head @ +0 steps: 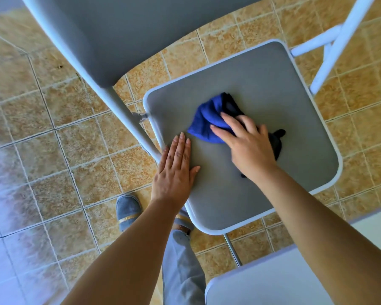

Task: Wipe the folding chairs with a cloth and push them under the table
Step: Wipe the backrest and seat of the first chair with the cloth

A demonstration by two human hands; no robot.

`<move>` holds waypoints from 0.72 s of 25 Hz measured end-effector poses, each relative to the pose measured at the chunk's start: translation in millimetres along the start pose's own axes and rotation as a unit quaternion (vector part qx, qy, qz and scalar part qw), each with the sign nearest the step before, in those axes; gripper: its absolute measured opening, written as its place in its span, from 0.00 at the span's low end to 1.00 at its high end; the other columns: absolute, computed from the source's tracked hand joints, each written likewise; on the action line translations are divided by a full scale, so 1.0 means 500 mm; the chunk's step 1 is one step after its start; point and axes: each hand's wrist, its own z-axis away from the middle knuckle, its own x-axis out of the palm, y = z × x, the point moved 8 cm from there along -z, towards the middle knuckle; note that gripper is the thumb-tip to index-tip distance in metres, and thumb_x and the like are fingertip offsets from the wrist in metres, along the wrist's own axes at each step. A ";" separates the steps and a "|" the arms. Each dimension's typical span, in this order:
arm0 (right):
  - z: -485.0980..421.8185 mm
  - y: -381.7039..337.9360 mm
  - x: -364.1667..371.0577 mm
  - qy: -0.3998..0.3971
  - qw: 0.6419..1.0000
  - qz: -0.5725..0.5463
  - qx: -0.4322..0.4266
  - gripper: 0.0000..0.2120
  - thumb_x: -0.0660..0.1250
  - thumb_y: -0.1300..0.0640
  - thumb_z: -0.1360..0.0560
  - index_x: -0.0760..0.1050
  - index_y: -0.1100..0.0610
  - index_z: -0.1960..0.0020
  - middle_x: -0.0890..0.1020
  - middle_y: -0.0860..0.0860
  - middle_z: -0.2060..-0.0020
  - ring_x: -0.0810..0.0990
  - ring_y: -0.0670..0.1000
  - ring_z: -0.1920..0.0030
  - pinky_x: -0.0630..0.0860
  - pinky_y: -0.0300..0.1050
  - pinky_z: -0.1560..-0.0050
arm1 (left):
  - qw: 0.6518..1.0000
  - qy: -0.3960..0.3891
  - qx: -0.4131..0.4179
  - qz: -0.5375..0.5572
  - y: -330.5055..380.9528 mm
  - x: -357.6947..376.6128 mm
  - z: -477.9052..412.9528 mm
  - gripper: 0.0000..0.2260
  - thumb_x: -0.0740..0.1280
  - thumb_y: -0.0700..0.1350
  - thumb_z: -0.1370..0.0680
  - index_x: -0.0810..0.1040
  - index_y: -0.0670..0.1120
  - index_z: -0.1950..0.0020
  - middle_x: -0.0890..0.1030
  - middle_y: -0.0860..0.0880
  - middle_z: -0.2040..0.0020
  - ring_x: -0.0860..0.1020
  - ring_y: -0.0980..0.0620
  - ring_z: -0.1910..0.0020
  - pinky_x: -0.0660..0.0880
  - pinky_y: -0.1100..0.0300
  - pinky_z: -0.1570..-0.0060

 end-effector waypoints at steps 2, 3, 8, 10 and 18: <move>0.022 0.077 -0.004 0.005 0.996 -0.003 0.084 0.30 0.61 0.63 0.32 0.69 0.45 0.32 0.67 0.49 0.28 0.69 0.60 0.36 0.69 0.56 0.52 | 1.000 0.001 -0.006 -0.001 0.000 -0.001 -0.003 0.28 0.50 0.55 0.18 0.53 0.41 0.22 0.53 0.45 0.21 0.51 0.50 0.22 0.52 0.51 0.25; 0.024 0.103 -0.005 0.011 0.989 -0.015 0.145 0.31 0.63 0.64 0.32 0.69 0.46 0.32 0.66 0.50 0.28 0.68 0.60 0.36 0.68 0.57 0.51 | 1.000 0.004 -0.012 -0.001 0.001 -0.002 -0.004 0.28 0.50 0.55 0.18 0.53 0.41 0.22 0.54 0.44 0.21 0.51 0.50 0.22 0.51 0.52 0.25; 0.088 0.037 0.000 0.013 0.983 -0.043 0.178 0.31 0.63 0.63 0.33 0.68 0.46 0.31 0.65 0.50 0.27 0.68 0.60 0.36 0.68 0.57 0.52 | 1.000 0.012 -0.001 0.001 0.037 -0.006 -0.034 0.27 0.51 0.53 0.18 0.53 0.41 0.22 0.54 0.44 0.21 0.52 0.50 0.22 0.48 0.52 0.24; 0.171 0.011 0.011 -0.010 0.989 -0.035 0.146 0.31 0.61 0.63 0.32 0.67 0.46 0.31 0.64 0.49 0.26 0.68 0.59 0.35 0.68 0.55 0.52 | 1.000 0.009 0.002 0.005 0.054 -0.003 -0.045 0.27 0.50 0.53 0.18 0.53 0.42 0.22 0.54 0.45 0.21 0.51 0.50 0.22 0.47 0.53 0.24; 0.235 0.253 0.006 0.026 0.883 -0.083 0.461 0.32 0.64 0.67 0.32 0.67 0.49 0.30 0.63 0.54 0.26 0.63 0.63 0.33 0.66 0.62 0.45 | 1.000 0.009 0.000 0.002 0.063 0.007 -0.051 0.27 0.49 0.54 0.18 0.50 0.44 0.21 0.51 0.46 0.21 0.50 0.50 0.22 0.47 0.52 0.24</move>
